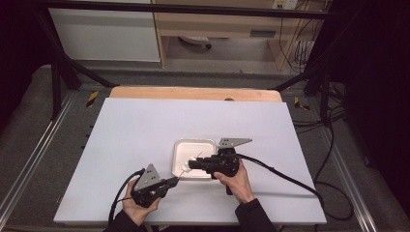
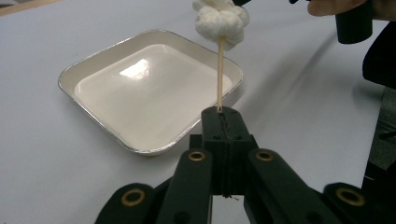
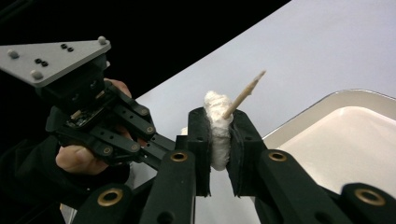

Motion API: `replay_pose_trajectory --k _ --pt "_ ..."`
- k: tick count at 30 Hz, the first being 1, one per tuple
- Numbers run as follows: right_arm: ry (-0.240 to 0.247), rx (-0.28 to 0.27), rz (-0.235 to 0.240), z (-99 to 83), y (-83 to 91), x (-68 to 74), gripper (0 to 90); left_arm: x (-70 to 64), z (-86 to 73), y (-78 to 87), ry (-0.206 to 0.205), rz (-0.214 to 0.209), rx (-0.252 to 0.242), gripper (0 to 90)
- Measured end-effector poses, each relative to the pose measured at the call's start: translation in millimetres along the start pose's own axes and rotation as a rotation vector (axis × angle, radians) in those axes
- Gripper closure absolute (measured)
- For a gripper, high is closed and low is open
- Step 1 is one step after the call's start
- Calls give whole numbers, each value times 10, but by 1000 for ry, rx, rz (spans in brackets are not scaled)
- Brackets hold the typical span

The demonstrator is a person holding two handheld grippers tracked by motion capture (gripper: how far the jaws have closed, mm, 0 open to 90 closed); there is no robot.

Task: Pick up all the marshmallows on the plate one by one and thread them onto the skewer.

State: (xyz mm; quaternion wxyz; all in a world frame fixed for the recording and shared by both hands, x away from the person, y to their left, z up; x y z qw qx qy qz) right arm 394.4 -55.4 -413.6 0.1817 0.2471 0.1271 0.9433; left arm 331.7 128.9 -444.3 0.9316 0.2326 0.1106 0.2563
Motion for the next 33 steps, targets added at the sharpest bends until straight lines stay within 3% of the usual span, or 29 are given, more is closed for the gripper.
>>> replay_pose_trajectory --k 9,15,19,27,31,33 --pt "58 -15 -119 49 173 -83 530 74 -34 -9 43 2 4 891" --pt "98 -14 -246 23 355 -245 287 124 -43 -8 70 4 13 890" --pt "123 -2 -321 -26 471 -374 177 169 -36 3 69 13 8 890" --pt "117 37 -389 -164 678 -549 65 207 -26 28 99 -7 9 889" --pt "130 97 -446 -284 759 -649 28 253 -19 65 124 11 23 888" --pt "130 113 -464 -341 803 -686 23 263 -4 69 133 -5 16 888"
Point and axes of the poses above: each handheld gripper's, and its own axes: y roughly backward along the jaws, z roughly out of its top, x roughly to its left, the point moved 5 cm from there along -y, roughly forward along the jaws, and after that the axes turned 5 degrees about -z, right-handed, at the moved point
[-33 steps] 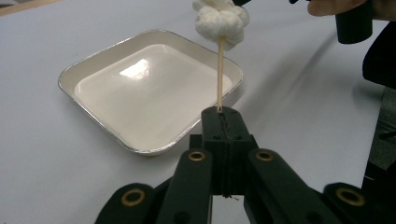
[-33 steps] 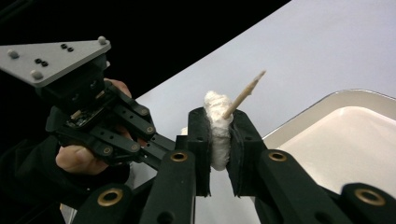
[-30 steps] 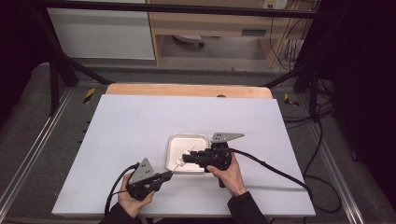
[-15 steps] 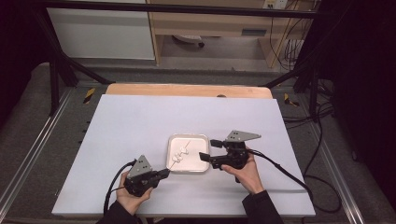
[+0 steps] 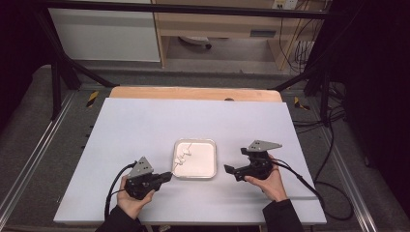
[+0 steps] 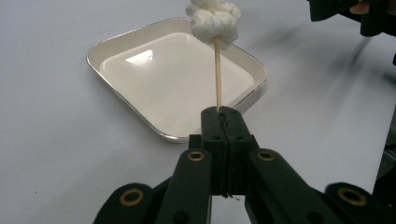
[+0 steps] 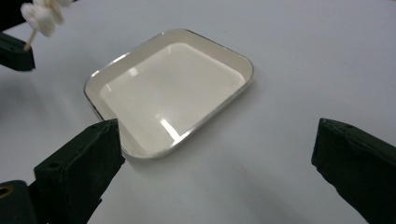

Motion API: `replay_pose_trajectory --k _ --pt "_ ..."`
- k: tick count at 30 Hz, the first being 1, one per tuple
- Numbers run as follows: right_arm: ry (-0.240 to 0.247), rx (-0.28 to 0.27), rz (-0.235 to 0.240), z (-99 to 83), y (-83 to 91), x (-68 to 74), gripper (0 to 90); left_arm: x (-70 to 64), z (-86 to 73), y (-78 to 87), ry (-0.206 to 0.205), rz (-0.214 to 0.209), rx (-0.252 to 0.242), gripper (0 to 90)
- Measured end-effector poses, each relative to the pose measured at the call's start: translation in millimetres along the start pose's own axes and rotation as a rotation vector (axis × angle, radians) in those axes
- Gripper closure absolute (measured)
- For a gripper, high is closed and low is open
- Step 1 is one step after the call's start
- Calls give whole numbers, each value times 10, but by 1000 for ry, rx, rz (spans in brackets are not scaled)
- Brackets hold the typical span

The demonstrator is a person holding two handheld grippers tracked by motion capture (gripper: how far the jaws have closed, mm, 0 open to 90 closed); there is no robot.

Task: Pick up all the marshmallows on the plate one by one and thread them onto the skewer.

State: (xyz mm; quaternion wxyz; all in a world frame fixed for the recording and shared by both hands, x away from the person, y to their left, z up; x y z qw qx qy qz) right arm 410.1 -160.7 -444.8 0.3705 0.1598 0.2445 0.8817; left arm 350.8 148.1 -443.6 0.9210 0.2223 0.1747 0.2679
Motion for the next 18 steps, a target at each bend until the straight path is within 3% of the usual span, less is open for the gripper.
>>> replay_pose_trajectory --k 5,18 --pt "-9 19 -38 -151 63 -123 11 43 42 32 9 15 11 888" --pt "11 54 -42 -489 247 -297 9 130 200 2 20 25 46 888"
Point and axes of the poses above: each handheld gripper's, and its own axes: y roughly backward along the jaws, z roughly out of its top, x roughly to its left, the point moved 5 cm from there along -y, roughly forward along the jaws, and after that the axes turned 5 degrees about -z, right-handed, at the moved point
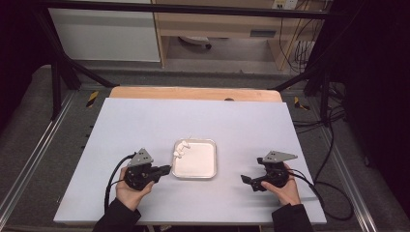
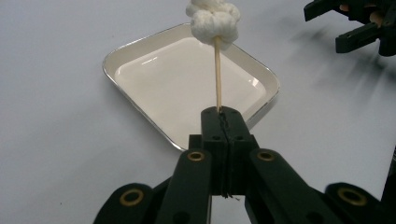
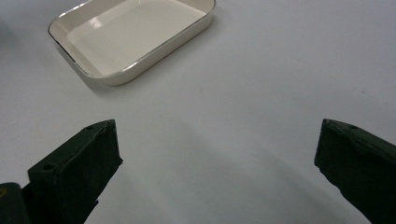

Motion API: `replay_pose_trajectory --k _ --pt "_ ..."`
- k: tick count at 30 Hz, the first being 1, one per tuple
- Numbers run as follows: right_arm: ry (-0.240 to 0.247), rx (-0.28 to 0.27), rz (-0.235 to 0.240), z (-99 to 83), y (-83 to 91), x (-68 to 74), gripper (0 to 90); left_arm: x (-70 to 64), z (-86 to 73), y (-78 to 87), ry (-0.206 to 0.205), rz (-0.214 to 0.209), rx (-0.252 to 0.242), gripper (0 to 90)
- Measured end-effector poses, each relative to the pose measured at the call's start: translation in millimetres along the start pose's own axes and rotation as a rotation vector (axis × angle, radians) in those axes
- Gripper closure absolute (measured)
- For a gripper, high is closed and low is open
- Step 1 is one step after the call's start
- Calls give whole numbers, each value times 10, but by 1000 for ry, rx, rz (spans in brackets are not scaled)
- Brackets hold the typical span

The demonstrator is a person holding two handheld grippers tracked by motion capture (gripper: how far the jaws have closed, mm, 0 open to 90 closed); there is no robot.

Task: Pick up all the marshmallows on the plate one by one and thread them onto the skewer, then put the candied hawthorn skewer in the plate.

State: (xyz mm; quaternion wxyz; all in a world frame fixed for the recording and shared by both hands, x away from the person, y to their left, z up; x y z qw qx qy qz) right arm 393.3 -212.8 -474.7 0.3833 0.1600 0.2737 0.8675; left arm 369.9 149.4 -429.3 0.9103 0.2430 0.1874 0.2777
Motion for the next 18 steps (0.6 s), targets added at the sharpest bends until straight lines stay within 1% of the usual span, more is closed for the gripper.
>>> replay_pose_trajectory --k 2,5,6,9,11,13,14,15,18 --pt "4 0 0 -25 11 -10 9 8 36 -7 -2 3 4 888" --pt "-10 -2 -1 -51 23 -32 9 24 87 -18 -5 8 11 888" --pt "-8 -3 0 -59 25 -39 9 32 101 -23 -4 10 16 888" --pt "-11 5 -9 -89 36 -56 9 56 139 -45 5 12 27 888" --pt "0 6 -21 -103 43 -69 9 77 157 -70 9 20 38 888" --pt "-11 5 -18 -116 56 -68 9 99 181 -102 17 26 49 888" --pt "-5 5 -19 -123 60 -79 9 110 196 -122 18 27 54 888" --pt "-14 10 -20 -131 65 -80 9 122 212 -140 17 36 59 888" --pt "-10 10 -25 -146 64 -95 9 144 263 -196 18 41 69 888"
Point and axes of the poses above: each handheld gripper's, and its own axes: y roughly backward along the jaws, z roughly out of its top, x roughly to its left, the point moved 5 cm from there along -y, roughly forward along the jaws, and after that the axes turned 5 degrees about -z, right-handed, at the moved point
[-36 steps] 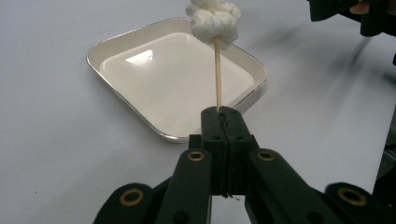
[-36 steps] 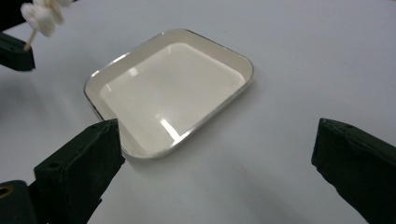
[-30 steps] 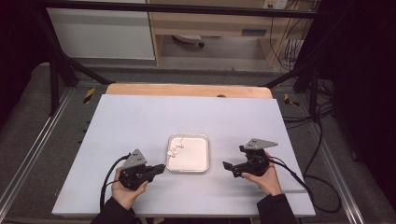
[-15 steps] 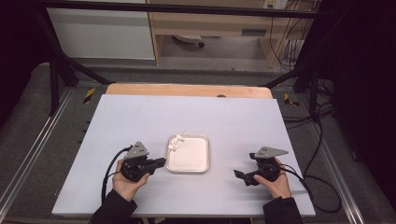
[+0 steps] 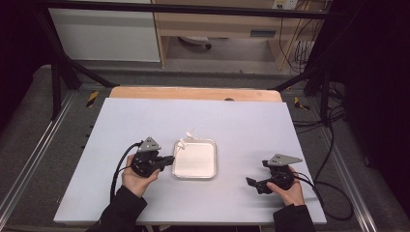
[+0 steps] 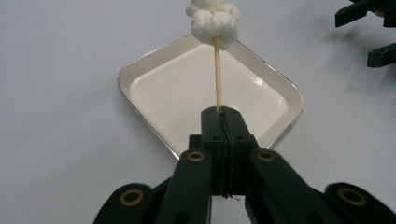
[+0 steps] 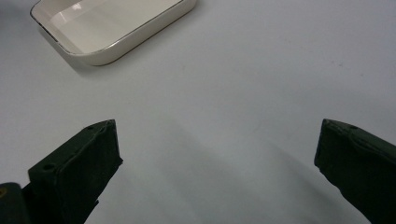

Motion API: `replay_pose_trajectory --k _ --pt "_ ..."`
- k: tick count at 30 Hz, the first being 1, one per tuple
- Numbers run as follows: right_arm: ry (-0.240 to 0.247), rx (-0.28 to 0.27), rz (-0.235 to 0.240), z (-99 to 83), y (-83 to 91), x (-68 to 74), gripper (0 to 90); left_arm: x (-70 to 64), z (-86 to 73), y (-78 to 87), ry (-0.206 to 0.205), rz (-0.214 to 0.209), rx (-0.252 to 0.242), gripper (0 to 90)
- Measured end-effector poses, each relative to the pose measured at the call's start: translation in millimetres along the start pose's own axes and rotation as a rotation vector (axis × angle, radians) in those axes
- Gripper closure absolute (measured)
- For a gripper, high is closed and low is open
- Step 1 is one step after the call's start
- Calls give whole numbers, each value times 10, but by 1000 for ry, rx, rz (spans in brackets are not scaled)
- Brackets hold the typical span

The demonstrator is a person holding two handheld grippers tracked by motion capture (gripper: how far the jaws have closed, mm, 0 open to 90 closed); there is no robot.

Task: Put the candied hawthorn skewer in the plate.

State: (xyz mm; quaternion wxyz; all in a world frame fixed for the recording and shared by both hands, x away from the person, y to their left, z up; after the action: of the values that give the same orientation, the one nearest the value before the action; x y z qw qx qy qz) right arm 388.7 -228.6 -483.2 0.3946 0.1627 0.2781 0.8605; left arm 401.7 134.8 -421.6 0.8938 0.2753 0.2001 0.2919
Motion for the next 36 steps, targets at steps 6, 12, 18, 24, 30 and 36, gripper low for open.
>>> replay_pose_trajectory --k 6,12,18,24,30,36 --pt "-6 -3 2 -10 15 -11 9 -11 89 -159 1 15 36 888" --pt "-5 -6 1 -15 22 -24 9 -11 94 -365 -5 35 81 888" --pt "-9 3 3 -24 16 -15 9 -15 51 -499 -21 48 125 888" --pt "0 8 -2 -31 12 -20 9 -22 -49 -595 -25 46 160 888" --pt "0 12 -3 -35 7 -17 9 -43 -118 -657 -38 50 193 888" --pt "1 12 -2 -37 6 -15 9 -57 -159 -694 -55 66 224 887"
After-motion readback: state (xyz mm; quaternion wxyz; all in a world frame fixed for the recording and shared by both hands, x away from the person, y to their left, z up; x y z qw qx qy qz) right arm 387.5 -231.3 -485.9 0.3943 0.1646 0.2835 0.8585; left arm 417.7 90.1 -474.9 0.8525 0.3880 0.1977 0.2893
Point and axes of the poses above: each handheld gripper's, and its own axes: y roughly backward along the jaws, z roughly out of its top, x roughly to its left, the point moved 5 cm from there along -y, roughly forward along the jaws, and after that the axes turned 5 degrees about -z, right-handed, at the moved point
